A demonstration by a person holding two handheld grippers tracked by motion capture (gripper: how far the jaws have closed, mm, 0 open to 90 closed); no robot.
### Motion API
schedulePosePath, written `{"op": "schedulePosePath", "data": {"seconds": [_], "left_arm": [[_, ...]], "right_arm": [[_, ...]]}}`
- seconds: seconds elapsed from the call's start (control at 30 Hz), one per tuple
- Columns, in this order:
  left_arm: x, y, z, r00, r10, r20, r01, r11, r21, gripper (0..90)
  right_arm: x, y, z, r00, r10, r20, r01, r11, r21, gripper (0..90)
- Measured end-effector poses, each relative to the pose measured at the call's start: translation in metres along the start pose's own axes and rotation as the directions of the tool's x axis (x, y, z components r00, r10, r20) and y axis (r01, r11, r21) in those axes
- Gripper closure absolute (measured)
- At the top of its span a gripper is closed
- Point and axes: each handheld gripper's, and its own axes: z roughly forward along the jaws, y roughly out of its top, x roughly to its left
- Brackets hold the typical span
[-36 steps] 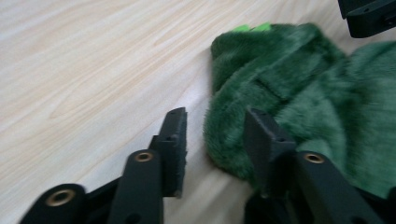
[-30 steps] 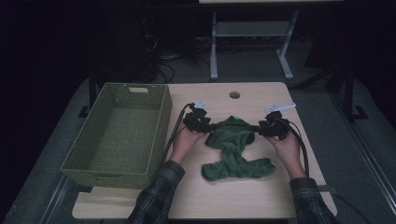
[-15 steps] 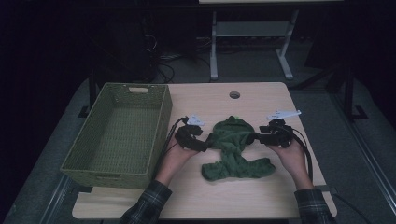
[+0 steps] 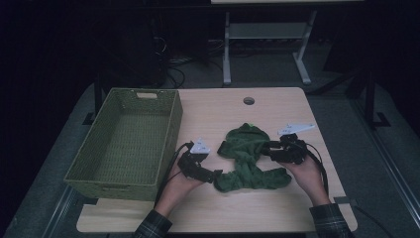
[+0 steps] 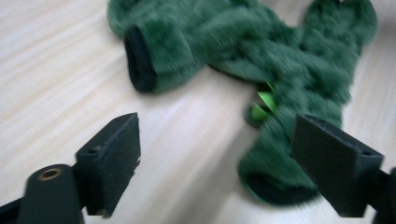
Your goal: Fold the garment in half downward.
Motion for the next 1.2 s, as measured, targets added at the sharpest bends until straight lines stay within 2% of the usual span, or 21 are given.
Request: {"op": "schedulePosePath", "data": {"seconds": [0.13, 0.2, 0.27, 0.4, 0.57, 0.6, 0.83, 0.87, 0.93, 0.97, 1.07, 1.2], "left_arm": [[-0.012, -0.017, -0.008, 0.9999, 0.011, 0.002, -0.011, 0.9999, -0.007, 12.9], [-0.015, -0.02, -0.009, 0.9999, 0.011, 0.005, -0.011, 0.9999, -0.01, 12.8], [-0.023, -0.03, -0.013, 0.9997, 0.024, -0.006, -0.024, 0.9997, -0.004, 12.7], [-0.03, -0.04, -0.017, 0.9998, 0.02, -0.007, -0.02, 0.9998, -0.006, 12.7], [-0.041, -0.059, -0.019, 0.9993, 0.028, -0.025, -0.028, 0.9992, 0.028, 12.7], [-0.041, -0.059, -0.019, 0.9993, 0.028, -0.025, -0.028, 0.9992, 0.028, 12.7], [-0.046, -0.067, -0.014, 0.9989, 0.041, -0.025, -0.039, 0.998, 0.05, 12.4], [-0.048, -0.069, -0.013, 0.9977, 0.06, -0.032, -0.059, 0.9976, 0.038, 12.5], [-0.048, -0.069, -0.012, 0.9973, 0.066, -0.031, -0.065, 0.9974, 0.03, 12.5], [-0.046, -0.072, -0.012, 0.9968, 0.078, -0.018, -0.078, 0.9969, 0.008, 12.4], [-0.043, -0.072, -0.013, 0.9952, 0.098, -0.004, -0.098, 0.9951, 0.014, 12.6], [-0.043, -0.072, -0.013, 0.9949, 0.101, 0.002, -0.101, 0.9948, 0.012, 12.8]], "right_arm": [[0.012, 0.002, 0.0, 0.9994, -0.012, -0.031, 0.013, 0.9998, 0.015, 54.5], [0.015, 0.002, 0.001, 0.9991, -0.013, -0.041, 0.014, 0.9998, 0.017, 54.5], [0.025, 0.002, 0.004, 0.9981, -0.025, -0.057, 0.026, 0.9996, 0.015, 55.3], [0.034, 0.001, 0.008, 0.9963, -0.041, -0.076, 0.043, 0.9987, 0.029, 55.8], [0.053, -0.002, 0.013, 0.9901, -0.054, -0.129, 0.059, 0.9975, 0.039, 57.4], [0.053, -0.002, 0.013, 0.9901, -0.054, -0.129, 0.059, 0.9975, 0.039, 57.4], [0.082, -0.003, 0.021, 0.9768, -0.095, -0.192, 0.103, 0.9942, 0.033, 63.3], [0.085, -0.003, 0.022, 0.9743, -0.102, -0.201, 0.111, 0.9933, 0.033, 64.0], [0.092, -0.003, 0.025, 0.9682, -0.115, -0.222, 0.124, 0.9919, 0.028, 66.7], [0.097, -0.002, 0.027, 0.9652, -0.117, -0.234, 0.128, 0.9914, 0.029, 67.7], [0.109, -0.003, 0.032, 0.9557, -0.139, -0.26, 0.154, 0.9874, 0.037, 68.7], [0.123, -0.004, 0.041, 0.944, -0.162, -0.287, 0.183, 0.9821, 0.047, 70.6]]}}
